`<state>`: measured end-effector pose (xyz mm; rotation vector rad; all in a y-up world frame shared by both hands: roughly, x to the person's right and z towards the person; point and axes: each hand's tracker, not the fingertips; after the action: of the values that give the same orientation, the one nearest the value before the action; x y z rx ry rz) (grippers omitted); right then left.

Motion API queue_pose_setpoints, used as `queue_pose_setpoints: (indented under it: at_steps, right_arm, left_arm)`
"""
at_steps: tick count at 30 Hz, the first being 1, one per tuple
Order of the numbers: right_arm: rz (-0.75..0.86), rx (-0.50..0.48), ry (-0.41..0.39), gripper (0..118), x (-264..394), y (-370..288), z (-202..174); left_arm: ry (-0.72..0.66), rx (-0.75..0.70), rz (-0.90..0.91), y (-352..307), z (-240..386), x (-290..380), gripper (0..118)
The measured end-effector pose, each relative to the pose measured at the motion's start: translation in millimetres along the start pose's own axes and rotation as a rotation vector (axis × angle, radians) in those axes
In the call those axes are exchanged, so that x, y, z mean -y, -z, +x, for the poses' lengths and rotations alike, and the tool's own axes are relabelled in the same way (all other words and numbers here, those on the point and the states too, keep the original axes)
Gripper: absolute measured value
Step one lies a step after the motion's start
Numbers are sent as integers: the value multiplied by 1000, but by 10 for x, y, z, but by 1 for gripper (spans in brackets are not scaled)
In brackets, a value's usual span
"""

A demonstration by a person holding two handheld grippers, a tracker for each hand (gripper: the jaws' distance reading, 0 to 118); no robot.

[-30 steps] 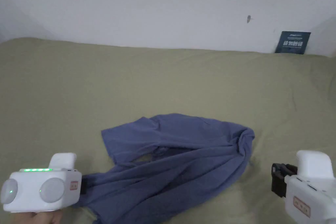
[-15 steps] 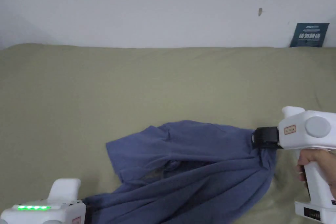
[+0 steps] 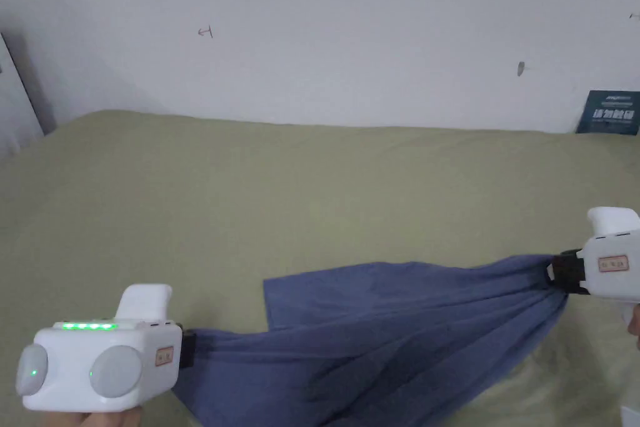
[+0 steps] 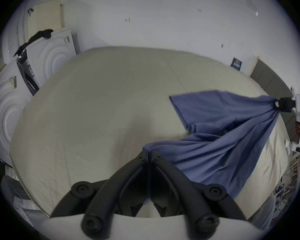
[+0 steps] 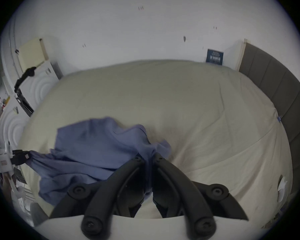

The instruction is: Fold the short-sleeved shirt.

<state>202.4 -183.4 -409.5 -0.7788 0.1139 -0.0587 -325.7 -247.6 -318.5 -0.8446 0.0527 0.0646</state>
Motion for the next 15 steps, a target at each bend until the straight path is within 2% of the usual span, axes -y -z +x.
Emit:
queue_pose_setpoints:
  at_steps: [3, 10, 15]
  right_arm:
    - [82, 14, -48, 10, -133, -468, -107]
    - [247, 41, -60, 10, -571, -1465, -215]
    - [330, 66, -50, 10, -882, -1909, -251]
  left_arm:
    - [7, -34, 74, -366, -14, -285, 1]
    - [-17, -8, 293, -1528, 40, -1121, 1]
    - [-8, -25, 380, -2062, 146, -1670, 1]
